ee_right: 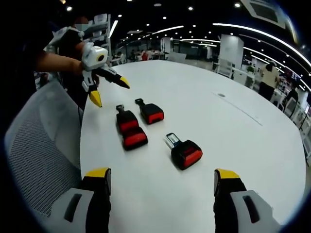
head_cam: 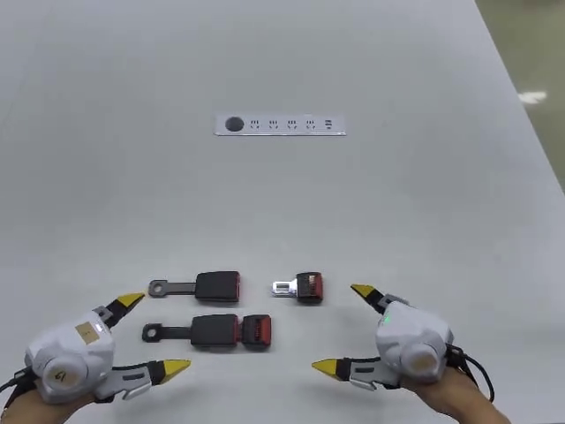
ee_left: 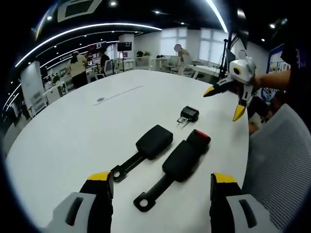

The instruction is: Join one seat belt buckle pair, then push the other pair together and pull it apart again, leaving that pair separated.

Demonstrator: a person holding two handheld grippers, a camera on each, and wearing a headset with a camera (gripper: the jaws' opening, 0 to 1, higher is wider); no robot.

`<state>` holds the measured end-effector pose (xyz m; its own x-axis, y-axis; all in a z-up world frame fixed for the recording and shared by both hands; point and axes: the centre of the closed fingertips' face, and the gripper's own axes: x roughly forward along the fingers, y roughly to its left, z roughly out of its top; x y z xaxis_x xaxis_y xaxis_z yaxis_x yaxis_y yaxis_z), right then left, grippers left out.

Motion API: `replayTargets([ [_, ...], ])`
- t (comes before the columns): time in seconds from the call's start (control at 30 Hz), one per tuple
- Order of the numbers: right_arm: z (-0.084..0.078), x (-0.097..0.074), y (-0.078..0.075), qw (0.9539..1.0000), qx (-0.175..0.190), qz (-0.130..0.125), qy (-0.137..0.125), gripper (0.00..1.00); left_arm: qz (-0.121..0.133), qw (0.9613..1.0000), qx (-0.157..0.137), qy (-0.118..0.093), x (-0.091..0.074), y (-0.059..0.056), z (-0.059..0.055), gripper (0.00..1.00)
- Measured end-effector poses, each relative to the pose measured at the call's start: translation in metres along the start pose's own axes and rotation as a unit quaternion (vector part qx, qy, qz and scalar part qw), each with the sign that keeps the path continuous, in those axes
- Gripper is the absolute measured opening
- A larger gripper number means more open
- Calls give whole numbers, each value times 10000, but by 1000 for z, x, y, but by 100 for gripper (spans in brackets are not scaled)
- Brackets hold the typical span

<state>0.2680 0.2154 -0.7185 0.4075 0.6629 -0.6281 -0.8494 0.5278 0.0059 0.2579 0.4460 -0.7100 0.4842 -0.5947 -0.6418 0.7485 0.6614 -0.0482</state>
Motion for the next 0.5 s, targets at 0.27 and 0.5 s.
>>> replayTargets([
  [0.27,6,2,2,9999,36,-29,-132,100,147,9993,-89,-319,0,0,7,100],
  [0.5,8,3,-2,9995,117,-108,-268,100,189,9991,-92,-380,-1,2,6,100],
])
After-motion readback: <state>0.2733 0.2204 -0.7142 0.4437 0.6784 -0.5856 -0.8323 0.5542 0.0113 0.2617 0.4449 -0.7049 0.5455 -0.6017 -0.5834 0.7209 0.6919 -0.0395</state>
